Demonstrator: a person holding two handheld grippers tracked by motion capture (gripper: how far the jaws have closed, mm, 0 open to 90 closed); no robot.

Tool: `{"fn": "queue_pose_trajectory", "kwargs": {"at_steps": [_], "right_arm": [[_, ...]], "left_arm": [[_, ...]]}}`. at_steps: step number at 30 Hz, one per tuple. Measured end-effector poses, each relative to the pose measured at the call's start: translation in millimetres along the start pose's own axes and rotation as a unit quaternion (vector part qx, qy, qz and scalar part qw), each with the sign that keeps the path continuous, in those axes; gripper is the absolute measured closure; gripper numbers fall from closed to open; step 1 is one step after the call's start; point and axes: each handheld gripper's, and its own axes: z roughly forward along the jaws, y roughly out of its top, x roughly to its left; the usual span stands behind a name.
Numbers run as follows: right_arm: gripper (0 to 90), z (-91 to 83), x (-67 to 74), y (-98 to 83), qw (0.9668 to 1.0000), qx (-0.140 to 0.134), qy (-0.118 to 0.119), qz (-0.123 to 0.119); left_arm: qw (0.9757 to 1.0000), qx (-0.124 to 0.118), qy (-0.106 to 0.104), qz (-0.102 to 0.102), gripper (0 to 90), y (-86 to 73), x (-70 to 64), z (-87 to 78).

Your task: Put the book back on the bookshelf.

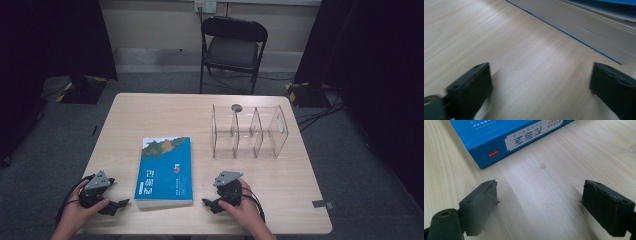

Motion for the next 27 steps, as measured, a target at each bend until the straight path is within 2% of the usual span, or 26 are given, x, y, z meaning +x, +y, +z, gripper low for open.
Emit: {"fn": "queue_pose_trajectory", "kwargs": {"at_steps": [2,3,4,8,9,12,13,14,15,16,17,18,19,21,23,24,25,27], "right_arm": [[12.5,0.0,0.0,0.0,1.0000,0.000,0.000,0.000],[12.5,0.0,0.0,0.1,1.0000,0.000,0.000,0.000],[12.5,0.0,-0.1,0.1,1.0000,0.000,0.001,0.000],[12.2,0.3,-0.3,0.3,1.0000,0.000,0.001,-0.002],[12.1,1.0,-0.2,0.6,1.0000,-0.001,0.001,-0.005],[12.1,2.1,2.0,1.9,1.0000,0.000,0.004,-0.006],[12.1,3.2,3.1,2.8,0.9999,0.000,0.007,-0.009],[12.1,4.8,4.4,4.2,0.9999,-0.001,0.007,-0.010],[12.1,5.5,4.8,4.8,0.9999,-0.001,0.008,-0.010],[12.1,6.3,5.2,5.7,0.9999,0.000,0.011,-0.011],[12.1,6.9,5.3,6.4,0.9999,0.000,0.009,-0.012],[12.1,7.6,5.4,6.9,0.9999,0.000,0.009,-0.011],[12.1,8.4,5.7,7.7,0.9999,0.000,0.010,-0.011],[12.2,11.2,7.2,10.0,0.9998,-0.002,0.013,-0.015],[12.2,13.3,10.6,12.1,0.9998,0.000,0.014,-0.016],[12.2,14.5,11.6,13.1,0.9998,-0.001,0.015,-0.016],[12.2,16.9,12.8,15.4,0.9997,-0.001,0.017,-0.018],[12.0,18.8,12.8,17.4,0.9998,0.000,0.012,-0.015]], "left_arm": [[0.9997,-0.010,-0.014,-0.015,18.9,-1.2,-3.3,-3.8],[0.9998,-0.003,-0.018,-0.001,21.1,-1.1,-5.7,-6.7],[0.9996,-0.009,-0.025,-0.004,18.7,-1.7,-10.4,-6.8],[0.9984,-0.006,-0.055,0.014,19.4,2.3,-22.6,-6.3],[0.9984,-0.002,-0.051,0.025,19.3,4.4,-24.7,-5.2],[0.9982,-0.004,-0.054,0.025,22.1,6.9,-31.7,0.0],[0.9979,-0.001,-0.050,0.042,22.1,8.6,-33.3,1.8],[0.9983,0.000,-0.044,0.038,26.7,10.8,-38.3,5.7],[0.9984,-0.001,-0.047,0.032,26.1,12.3,-40.5,7.7],[0.9980,0.013,-0.042,0.046,26.5,15.1,-39.9,7.0],[0.9982,0.012,-0.041,0.041,26.6,16.2,-41.1,7.9],[0.9979,0.016,-0.052,0.035,28.2,17.0,-42.2,7.4],[0.9978,0.014,-0.049,0.043,31.2,17.5,-42.8,7.3],[0.9971,0.016,-0.061,0.043,40.4,18.2,-45.3,5.6],[0.9959,0.007,-0.070,0.056,48.3,17.8,-47.5,7.0],[0.9953,0.010,-0.083,0.050,47.8,19.3,-50.5,7.7],[0.9953,0.005,-0.082,0.051,46.7,20.2,-52.5,9.5],[0.9953,0.019,-0.074,0.060,45.1,22.2,-52.8,9.0]]}}
